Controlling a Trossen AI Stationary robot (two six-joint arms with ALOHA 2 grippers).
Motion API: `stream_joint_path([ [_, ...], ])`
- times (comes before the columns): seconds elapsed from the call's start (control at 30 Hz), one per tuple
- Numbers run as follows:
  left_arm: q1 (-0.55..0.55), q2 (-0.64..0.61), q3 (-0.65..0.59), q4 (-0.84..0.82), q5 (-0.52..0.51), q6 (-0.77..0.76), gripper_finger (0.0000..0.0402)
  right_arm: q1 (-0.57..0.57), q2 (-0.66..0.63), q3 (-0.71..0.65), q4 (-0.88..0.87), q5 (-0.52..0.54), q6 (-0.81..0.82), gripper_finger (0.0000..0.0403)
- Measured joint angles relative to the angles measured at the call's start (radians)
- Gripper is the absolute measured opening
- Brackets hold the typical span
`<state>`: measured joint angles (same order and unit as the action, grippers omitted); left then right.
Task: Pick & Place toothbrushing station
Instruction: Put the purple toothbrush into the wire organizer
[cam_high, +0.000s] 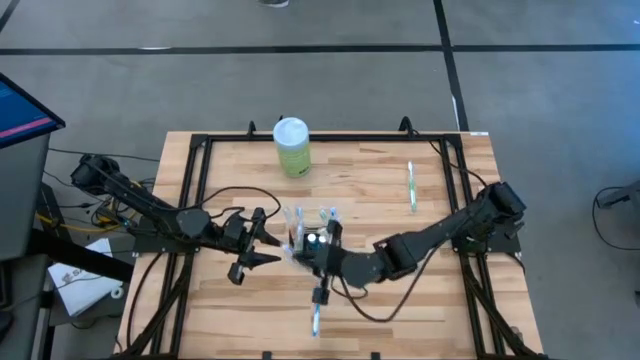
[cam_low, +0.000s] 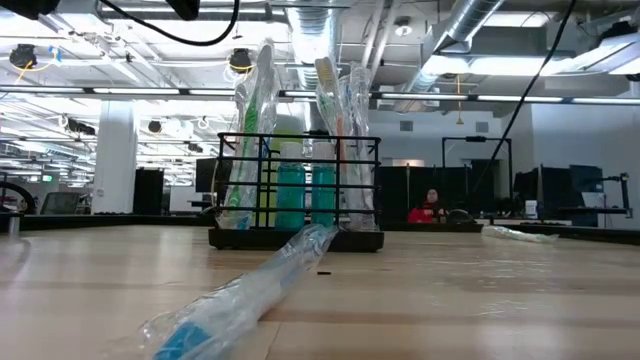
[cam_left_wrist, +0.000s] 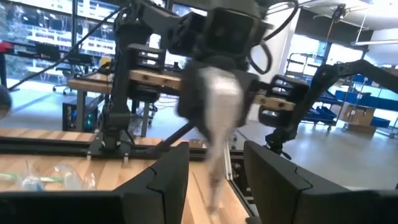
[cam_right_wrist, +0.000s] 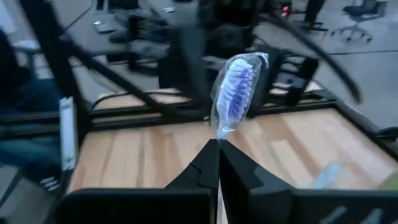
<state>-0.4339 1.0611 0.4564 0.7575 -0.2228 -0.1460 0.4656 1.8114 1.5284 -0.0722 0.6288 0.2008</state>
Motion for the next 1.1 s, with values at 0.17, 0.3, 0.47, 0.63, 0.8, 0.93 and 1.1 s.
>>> stream_joint_path([
  [0.17,0.001,0.000,0.000,0.013,-0.003,0.013,0.0147,-0.033,0.001,0.000,0.023,-0.001,-0.022,0.0000],
  [0.3,0.010,0.005,0.000,0.025,-0.017,0.018,0.0147,-0.049,0.001,0.000,0.045,-0.024,-0.036,0.0000],
  [0.47,0.012,0.011,0.000,0.042,-0.040,0.025,0.0147,-0.068,0.001,0.000,0.077,-0.037,-0.055,0.0000],
  [0.63,0.011,0.016,0.000,0.120,-0.040,0.072,0.0147,-0.090,0.001,0.000,0.085,-0.074,-0.054,0.0000],
  [0.8,0.022,0.017,0.000,0.127,-0.042,0.083,0.0144,-0.096,0.001,0.000,0.086,-0.078,-0.054,0.0000],
  [0.93,0.022,0.028,0.000,0.130,-0.067,0.084,0.0123,-0.096,0.001,-0.001,0.096,-0.082,-0.066,0.0000],
  [1.1,0.026,0.051,0.000,0.125,-0.088,0.083,0.0072,-0.095,0.002,-0.001,0.106,-0.082,-0.070,0.0000],
])
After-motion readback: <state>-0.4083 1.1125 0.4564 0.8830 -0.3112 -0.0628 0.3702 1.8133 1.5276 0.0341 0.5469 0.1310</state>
